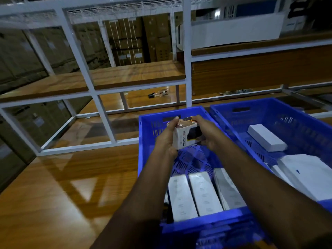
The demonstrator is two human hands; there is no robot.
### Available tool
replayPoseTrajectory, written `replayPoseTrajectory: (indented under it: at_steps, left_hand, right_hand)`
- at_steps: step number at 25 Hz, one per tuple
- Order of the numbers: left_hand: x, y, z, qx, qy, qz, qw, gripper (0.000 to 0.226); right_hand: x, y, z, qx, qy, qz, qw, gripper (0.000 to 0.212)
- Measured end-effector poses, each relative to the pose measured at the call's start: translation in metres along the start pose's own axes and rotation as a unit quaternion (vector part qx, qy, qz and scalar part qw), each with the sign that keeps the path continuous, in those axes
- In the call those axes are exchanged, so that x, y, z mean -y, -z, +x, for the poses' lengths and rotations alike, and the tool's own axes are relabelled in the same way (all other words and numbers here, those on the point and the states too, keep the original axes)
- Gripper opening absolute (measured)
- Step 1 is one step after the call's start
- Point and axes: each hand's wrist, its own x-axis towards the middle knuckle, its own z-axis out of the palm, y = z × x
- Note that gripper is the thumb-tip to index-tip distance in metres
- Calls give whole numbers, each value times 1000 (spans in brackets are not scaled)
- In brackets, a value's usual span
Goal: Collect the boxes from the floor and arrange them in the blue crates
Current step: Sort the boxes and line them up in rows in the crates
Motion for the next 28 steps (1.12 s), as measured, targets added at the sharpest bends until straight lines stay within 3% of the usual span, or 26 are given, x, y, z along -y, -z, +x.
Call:
replayPoseTrajectory:
  at_steps: [2,4,6,8,10,12,21,26,28]
  left_hand:
    - [-3,-6,20,-45,-13,-10,999,64]
    - [1,-1,58,-78,6,-28,997,109]
    - [7,9,87,-87,-3,-44,995,126]
    - [4,7,79,-83,-32,-39,995,107]
    - [6,7,84,-87,-69,-19,994,66]
    - [10,9,93,-85,-84,25,993,43]
    - [28,2,109,-81,-78,116,987,49]
    - [32,8,118,-122,-55,20,991,68]
    - [26,13,118,-116,-63,-6,991,65]
  right_hand:
    - [4,2,9,21,-13,-17,1000,33]
    - [7,8,18,34,-41,-21,998,28]
    - [3,13,30,54,-70,-16,996,28]
    - [-6,15,44,80,-101,-5,992,33]
    - [-16,13,58,87,-142,38,985,37]
    - [-23,10,68,83,-161,69,981,34]
    - [-24,4,77,121,-200,153,960,27]
    - [-23,-1,69,139,-173,139,965,25]
    - [-21,-4,67,133,-159,142,968,29]
